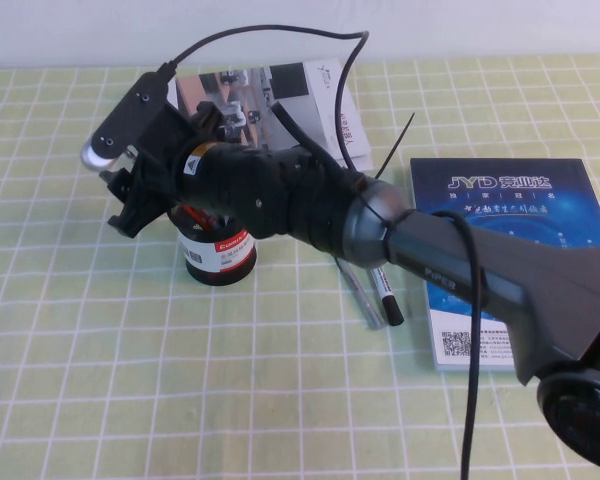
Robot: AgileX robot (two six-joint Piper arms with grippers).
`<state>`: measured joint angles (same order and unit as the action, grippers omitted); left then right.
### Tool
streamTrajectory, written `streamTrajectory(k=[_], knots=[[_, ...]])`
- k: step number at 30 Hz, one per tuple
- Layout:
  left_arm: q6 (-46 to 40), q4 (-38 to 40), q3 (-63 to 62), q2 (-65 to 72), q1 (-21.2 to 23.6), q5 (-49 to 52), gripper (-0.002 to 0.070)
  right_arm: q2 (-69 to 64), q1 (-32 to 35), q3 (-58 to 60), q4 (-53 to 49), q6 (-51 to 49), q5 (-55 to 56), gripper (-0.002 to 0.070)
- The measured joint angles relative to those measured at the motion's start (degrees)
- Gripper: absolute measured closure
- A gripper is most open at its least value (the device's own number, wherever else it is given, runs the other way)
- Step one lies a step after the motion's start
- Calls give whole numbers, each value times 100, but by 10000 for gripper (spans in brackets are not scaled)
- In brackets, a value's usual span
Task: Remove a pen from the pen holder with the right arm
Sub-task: 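Take a marker out of the pen holder and lay it on the table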
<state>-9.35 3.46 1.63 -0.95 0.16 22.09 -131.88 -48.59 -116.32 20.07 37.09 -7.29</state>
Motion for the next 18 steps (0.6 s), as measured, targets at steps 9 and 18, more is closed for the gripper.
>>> streamTrajectory(k=[9, 18], knots=[[0, 0, 0, 0, 0, 0, 680, -187, 25, -201, 0, 12, 0, 299], [0, 0, 0, 0, 0, 0, 680, -187, 63, -201, 0, 299, 0, 447]])
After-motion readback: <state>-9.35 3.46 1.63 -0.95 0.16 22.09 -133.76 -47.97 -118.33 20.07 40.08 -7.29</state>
